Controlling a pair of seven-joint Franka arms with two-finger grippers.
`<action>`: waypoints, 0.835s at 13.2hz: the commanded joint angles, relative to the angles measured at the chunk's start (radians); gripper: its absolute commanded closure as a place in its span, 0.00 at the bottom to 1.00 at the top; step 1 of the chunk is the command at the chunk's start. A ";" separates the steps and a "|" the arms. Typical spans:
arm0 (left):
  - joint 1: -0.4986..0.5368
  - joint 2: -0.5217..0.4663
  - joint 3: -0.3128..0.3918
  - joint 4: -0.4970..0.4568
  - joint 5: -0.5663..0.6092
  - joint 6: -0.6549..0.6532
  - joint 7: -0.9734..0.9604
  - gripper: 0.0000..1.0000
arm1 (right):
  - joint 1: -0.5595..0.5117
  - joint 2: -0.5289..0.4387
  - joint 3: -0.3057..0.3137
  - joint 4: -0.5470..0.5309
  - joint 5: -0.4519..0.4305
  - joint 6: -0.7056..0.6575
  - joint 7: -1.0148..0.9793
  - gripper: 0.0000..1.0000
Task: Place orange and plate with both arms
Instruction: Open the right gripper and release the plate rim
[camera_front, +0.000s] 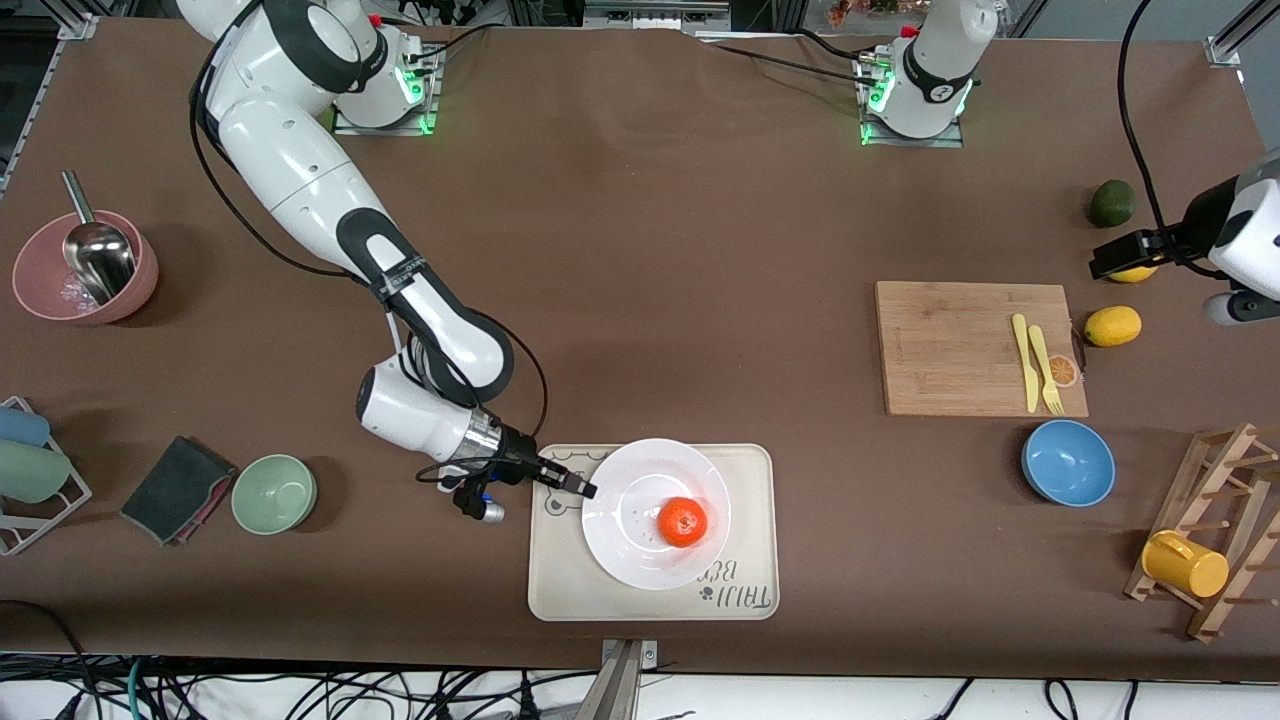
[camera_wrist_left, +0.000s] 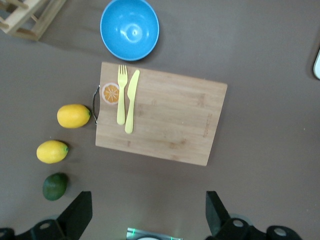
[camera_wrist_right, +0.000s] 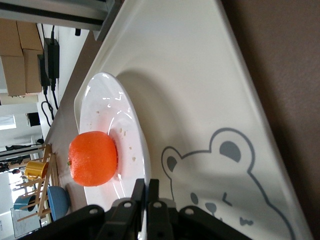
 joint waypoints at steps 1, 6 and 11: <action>-0.003 0.013 0.002 0.037 -0.004 -0.039 0.013 0.00 | 0.015 0.059 -0.010 0.089 -0.012 0.008 -0.008 1.00; -0.006 0.015 0.002 0.042 -0.005 -0.037 0.010 0.00 | 0.027 0.064 -0.021 0.089 -0.012 0.017 -0.008 1.00; 0.011 0.015 0.005 0.041 -0.004 -0.039 0.018 0.00 | 0.034 0.036 -0.031 0.089 -0.018 0.037 -0.012 0.00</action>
